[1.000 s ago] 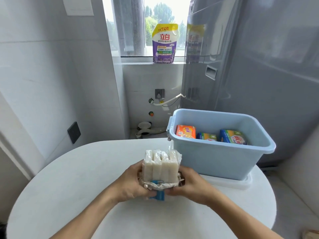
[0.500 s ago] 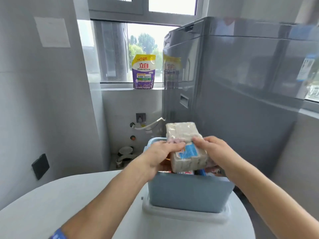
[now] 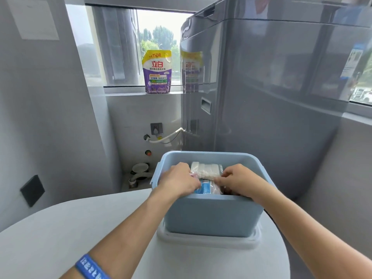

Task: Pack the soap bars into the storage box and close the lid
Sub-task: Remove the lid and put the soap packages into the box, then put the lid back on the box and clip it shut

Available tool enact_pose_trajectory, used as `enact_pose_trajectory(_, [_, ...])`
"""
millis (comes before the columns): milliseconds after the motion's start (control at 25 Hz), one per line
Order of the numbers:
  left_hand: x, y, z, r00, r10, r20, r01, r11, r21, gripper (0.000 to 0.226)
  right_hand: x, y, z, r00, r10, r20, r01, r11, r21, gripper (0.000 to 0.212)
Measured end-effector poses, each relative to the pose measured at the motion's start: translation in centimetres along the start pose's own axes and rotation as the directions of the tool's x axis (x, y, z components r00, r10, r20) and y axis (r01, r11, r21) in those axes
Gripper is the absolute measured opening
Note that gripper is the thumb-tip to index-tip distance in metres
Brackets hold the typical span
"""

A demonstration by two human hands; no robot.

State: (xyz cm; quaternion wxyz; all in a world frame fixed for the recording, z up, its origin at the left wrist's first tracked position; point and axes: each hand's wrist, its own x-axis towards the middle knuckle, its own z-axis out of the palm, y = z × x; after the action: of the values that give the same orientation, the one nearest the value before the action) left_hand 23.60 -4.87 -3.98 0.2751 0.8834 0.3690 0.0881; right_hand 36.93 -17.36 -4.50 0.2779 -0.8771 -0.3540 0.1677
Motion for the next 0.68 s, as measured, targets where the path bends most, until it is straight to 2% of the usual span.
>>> enact_pose_trajectory(80, [-1.2, -0.1, 0.0, 0.974, 0.088, -0.21, -0.084, 0.996, 0.031, 0.023, -1.2, -0.6, -0.2, 0.983, -0.109, -0.145, 0.092, 0.989, -0.115, 0.028])
enact_pose_trajectory(120, [-2.1, -0.8, -0.2, 0.943, 0.163, -0.29, -0.168, 0.986, 0.01, 0.022, -2.1, -0.6, -0.3, 0.948, -0.19, -0.254, 0.155, 0.976, -0.15, 0.028])
enact_pose_trajectory(160, [-3.1, -2.0, -0.5, 0.915, 0.246, -0.318, -0.266, 0.964, -0.021, 0.025, -3.1, -0.4, -0.2, 0.895, -0.279, -0.348, 0.231, 0.957, -0.173, 0.031])
enact_pose_trajectory(200, [-4.2, -3.6, -0.8, 0.898, 0.343, -0.277, -0.363, 0.931, -0.023, 0.031, -4.2, -0.1, 0.1, 0.842, -0.365, -0.397, 0.302, 0.929, -0.213, 0.037])
enact_pose_trajectory(240, [-5.4, -5.1, -1.0, 0.875, 0.44, -0.202, -0.444, 0.896, 0.026, 0.036, -5.3, 0.2, 0.5, 0.815, -0.443, -0.374, 0.359, 0.892, -0.275, 0.041])
enact_pose_trajectory(320, [-6.7, -7.6, -0.6, 0.801, 0.587, -0.12, -0.534, 0.79, 0.302, 0.045, -6.9, 1.2, 1.5, 0.831, -0.524, -0.187, 0.406, 0.801, -0.44, 0.041])
enact_pose_trajectory(360, [-6.8, -7.9, -0.1, 0.767, 0.627, -0.135, -0.527, 0.736, 0.425, 0.046, -7.3, 1.9, 1.4, 0.854, -0.512, -0.096, 0.392, 0.752, -0.53, 0.038])
enact_pose_trajectory(440, [-6.7, -7.1, 1.1, 0.75, 0.616, -0.241, -0.436, 0.734, 0.52, 0.039, -7.5, 3.4, 0.2, 0.903, -0.427, -0.045, 0.299, 0.7, -0.648, 0.031])
enact_pose_trajectory(560, [-6.8, -6.4, 1.9, 0.739, 0.582, -0.339, -0.366, 0.77, 0.523, 0.042, -8.1, 4.9, -0.6, 0.9, -0.385, -0.203, 0.167, 0.736, -0.656, 0.014])
enact_pose_trajectory(680, [-8.2, -7.1, 1.6, 0.708, 0.582, -0.401, -0.323, 0.771, 0.549, 0.044, -8.9, 4.4, -0.1, 0.838, -0.464, -0.288, 0.195, 0.747, -0.636, 0.021])
